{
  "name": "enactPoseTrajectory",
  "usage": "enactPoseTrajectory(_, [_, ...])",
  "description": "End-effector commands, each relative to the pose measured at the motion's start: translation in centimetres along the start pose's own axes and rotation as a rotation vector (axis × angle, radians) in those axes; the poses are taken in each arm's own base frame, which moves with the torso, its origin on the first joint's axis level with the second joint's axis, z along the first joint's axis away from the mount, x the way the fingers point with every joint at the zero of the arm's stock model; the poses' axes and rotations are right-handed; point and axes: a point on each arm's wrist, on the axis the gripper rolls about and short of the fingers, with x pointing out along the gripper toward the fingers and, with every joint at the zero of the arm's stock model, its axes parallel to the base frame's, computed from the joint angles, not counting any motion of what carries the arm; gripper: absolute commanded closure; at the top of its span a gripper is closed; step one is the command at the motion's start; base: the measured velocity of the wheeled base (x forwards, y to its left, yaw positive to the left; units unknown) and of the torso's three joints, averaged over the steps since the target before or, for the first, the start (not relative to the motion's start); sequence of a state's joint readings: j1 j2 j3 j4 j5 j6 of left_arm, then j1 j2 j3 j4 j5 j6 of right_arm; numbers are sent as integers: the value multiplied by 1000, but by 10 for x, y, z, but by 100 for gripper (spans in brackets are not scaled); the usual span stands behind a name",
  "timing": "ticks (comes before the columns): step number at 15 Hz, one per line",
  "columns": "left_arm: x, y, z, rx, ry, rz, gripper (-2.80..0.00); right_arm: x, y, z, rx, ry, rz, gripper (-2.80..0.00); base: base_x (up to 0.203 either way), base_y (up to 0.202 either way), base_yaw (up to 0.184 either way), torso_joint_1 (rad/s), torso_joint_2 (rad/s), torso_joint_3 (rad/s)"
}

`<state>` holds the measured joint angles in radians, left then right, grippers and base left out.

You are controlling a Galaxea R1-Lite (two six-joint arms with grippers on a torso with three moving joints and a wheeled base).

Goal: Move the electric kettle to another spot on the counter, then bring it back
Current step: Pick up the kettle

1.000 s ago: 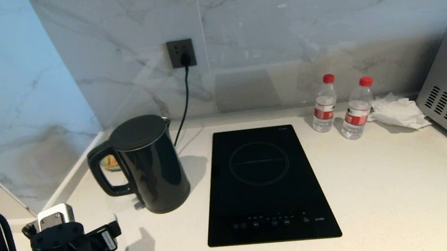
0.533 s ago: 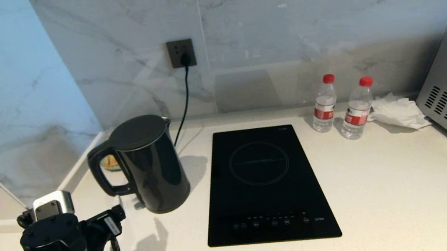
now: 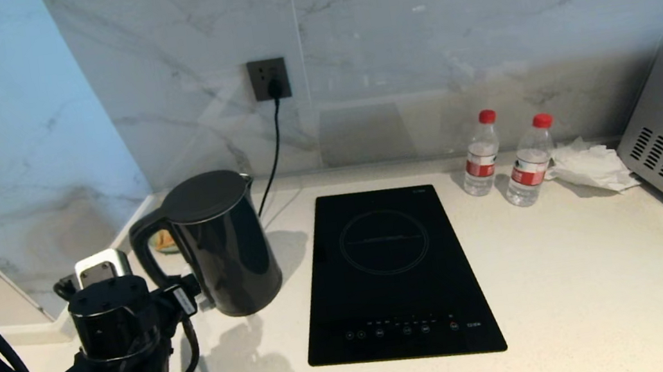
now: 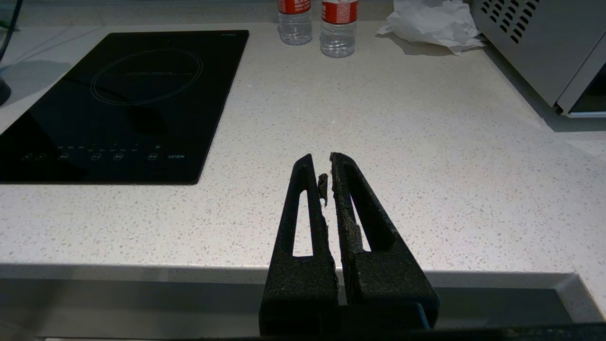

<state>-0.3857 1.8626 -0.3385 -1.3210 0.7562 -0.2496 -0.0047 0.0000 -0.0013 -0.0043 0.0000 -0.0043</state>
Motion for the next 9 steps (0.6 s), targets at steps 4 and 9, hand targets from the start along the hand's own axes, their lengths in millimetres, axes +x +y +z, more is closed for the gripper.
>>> enactPoseTrajectory(4, [21,3,2,-6,-6,66,-280,0,0,0,0,0,0,0,0,0,0,0,0,0])
enactPoseTrajectory(9, [31,6,7,-5,-23,94,-280,0,0,0,0,0,0,0,0,0,0,0,0,0])
